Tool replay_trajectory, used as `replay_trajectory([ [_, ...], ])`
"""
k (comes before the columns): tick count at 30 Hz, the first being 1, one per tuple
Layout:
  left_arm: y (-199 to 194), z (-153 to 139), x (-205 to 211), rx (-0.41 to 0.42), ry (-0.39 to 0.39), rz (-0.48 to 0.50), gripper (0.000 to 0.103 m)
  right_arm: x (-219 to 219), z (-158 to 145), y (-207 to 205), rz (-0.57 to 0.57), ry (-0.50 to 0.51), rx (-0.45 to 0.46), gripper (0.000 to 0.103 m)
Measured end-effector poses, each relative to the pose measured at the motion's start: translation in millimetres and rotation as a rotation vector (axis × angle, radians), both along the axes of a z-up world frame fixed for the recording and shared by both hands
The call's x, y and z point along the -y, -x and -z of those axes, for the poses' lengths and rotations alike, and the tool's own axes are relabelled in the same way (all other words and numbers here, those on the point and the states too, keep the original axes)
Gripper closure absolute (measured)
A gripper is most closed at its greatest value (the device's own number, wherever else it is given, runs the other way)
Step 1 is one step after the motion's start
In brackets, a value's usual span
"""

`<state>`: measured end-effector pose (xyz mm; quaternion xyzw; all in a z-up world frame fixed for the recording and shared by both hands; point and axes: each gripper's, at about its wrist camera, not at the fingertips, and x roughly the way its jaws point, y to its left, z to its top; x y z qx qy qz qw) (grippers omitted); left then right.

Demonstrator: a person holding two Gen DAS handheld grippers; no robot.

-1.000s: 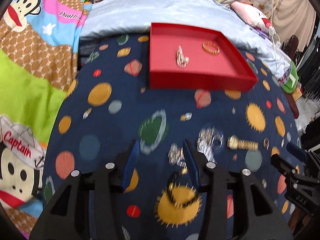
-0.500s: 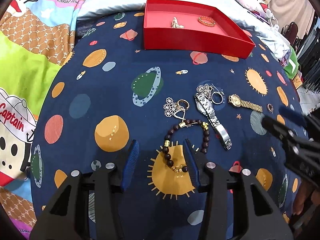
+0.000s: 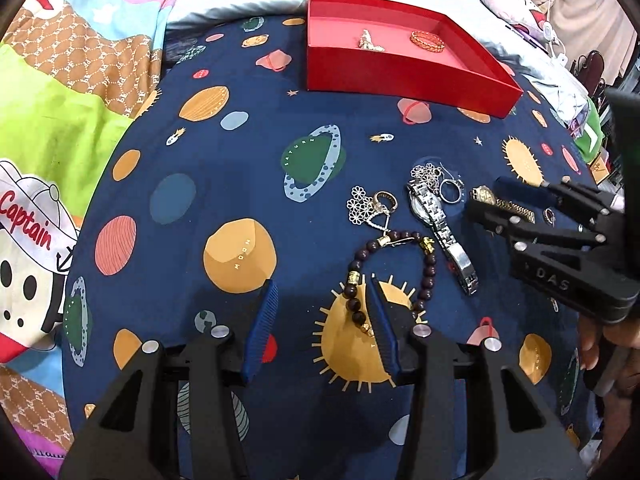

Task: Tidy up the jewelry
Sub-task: 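Grasp the dark bead bracelet with the left tool while the right tool grasps the gold watch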

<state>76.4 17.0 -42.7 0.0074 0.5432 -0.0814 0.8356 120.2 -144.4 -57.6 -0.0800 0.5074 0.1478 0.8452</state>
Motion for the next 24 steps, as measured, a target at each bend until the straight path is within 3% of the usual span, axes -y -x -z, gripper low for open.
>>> replay_trajectory([
  [3,-1,2,0,-0.005,0.01,0.002,0.059,2,0,6,0.008,-0.008,0.002,0.062],
  [9,-3,6,4,-0.018,0.02,0.011,0.059,15,0,15,0.091,-0.038,-0.01,0.083],
  [17,-4,11,7,-0.015,0.025,0.018,0.059,28,-2,47,0.237,-0.085,-0.036,0.083],
  [24,-6,11,15,-0.008,0.057,0.053,0.062,34,-3,63,0.275,-0.097,-0.052,0.083],
])
